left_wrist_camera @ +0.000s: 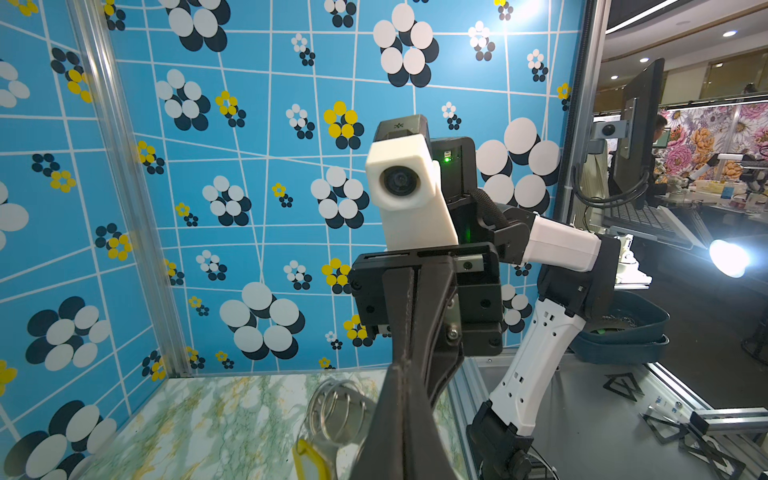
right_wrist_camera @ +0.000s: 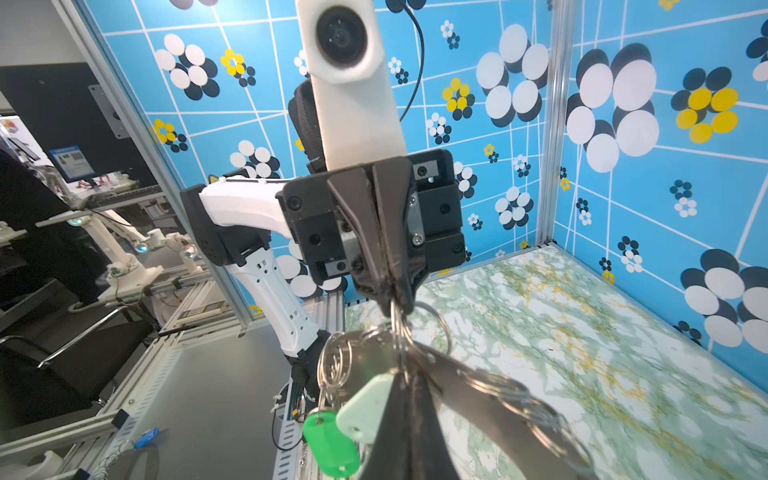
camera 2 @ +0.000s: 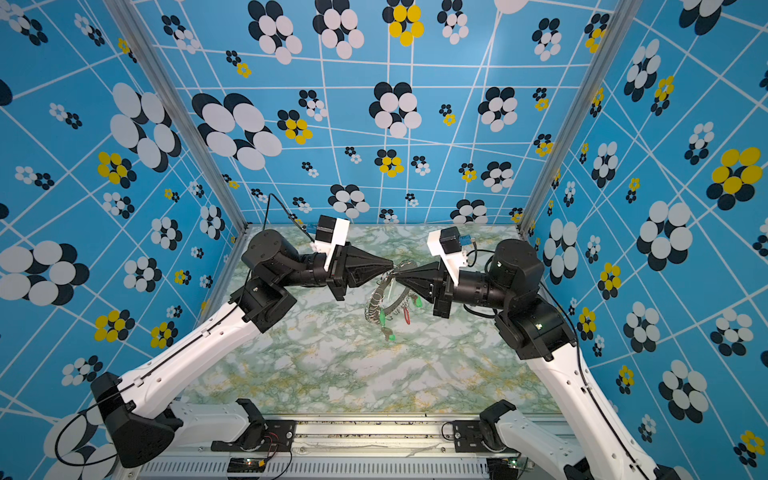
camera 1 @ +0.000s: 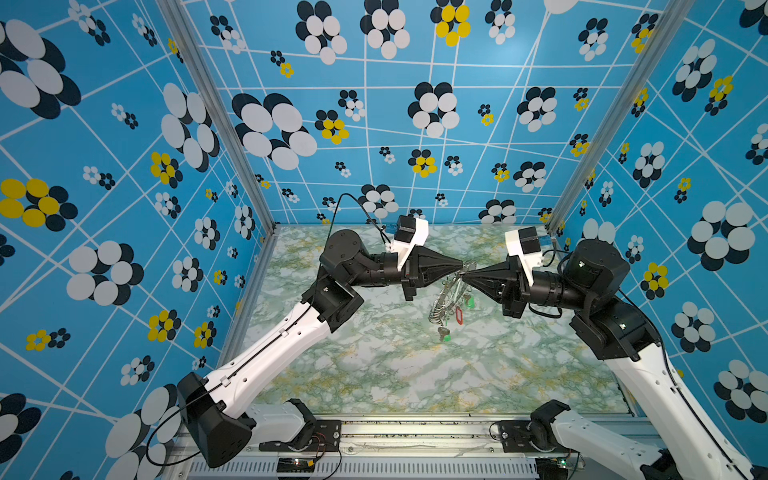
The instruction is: Put the keys on the keyring
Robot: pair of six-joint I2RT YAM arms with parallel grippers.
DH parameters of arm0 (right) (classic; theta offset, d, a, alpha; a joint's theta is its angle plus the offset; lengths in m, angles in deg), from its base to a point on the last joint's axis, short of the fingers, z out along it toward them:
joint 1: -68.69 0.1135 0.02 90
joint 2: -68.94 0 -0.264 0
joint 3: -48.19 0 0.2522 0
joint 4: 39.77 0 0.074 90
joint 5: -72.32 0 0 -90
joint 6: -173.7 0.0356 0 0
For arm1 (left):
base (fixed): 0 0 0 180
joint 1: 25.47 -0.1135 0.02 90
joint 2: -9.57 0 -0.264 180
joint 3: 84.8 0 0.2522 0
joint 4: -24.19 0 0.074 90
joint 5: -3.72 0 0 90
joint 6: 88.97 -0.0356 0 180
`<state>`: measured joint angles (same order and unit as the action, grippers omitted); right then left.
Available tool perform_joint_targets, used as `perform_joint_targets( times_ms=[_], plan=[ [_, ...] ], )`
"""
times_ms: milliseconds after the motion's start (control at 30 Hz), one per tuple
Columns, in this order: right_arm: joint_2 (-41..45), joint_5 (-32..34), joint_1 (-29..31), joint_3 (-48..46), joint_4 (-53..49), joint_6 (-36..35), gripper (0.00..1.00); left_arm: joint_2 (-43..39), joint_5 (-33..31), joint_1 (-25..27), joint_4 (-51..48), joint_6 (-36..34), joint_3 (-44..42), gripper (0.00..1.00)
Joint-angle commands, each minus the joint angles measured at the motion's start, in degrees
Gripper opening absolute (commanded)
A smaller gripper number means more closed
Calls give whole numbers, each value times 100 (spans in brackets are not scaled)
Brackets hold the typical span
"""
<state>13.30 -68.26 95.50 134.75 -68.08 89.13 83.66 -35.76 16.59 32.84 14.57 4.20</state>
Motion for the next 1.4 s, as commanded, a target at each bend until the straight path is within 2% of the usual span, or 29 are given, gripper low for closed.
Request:
perform_joint_targets(
  times_ms=[0, 133, 333, 567, 700, 1000, 1167, 1367],
  plan=[
    [-103, -280, 9, -211, 394, 428, 8, -56, -170, 3, 756, 163, 61, 0],
    [-167, -302, 22, -269, 701, 640, 16, 19, -124, 4, 851, 268, 97, 0],
    [-175, -310, 43, -223, 911, 741, 21, 80, -104, 12, 932, 343, 88, 0],
    [21, -15, -16, 187, -319, -186, 34, 20, -122, -26, 848, 260, 49, 0],
    [95, 40, -87, 437, -851, -539, 37, -7, -96, -40, 887, 273, 18, 0],
    [35, -55, -145, 681, -683, -473, 38, -47, -9, -40, 957, 328, -92, 0],
    [-15, -27, -141, 661, -187, -237, 38, -84, -16, -40, 990, 340, -141, 0],
    [-202, -74, -144, 619, 225, -2, 30, -83, 28, -32, 1081, 398, -145, 0]
  ],
)
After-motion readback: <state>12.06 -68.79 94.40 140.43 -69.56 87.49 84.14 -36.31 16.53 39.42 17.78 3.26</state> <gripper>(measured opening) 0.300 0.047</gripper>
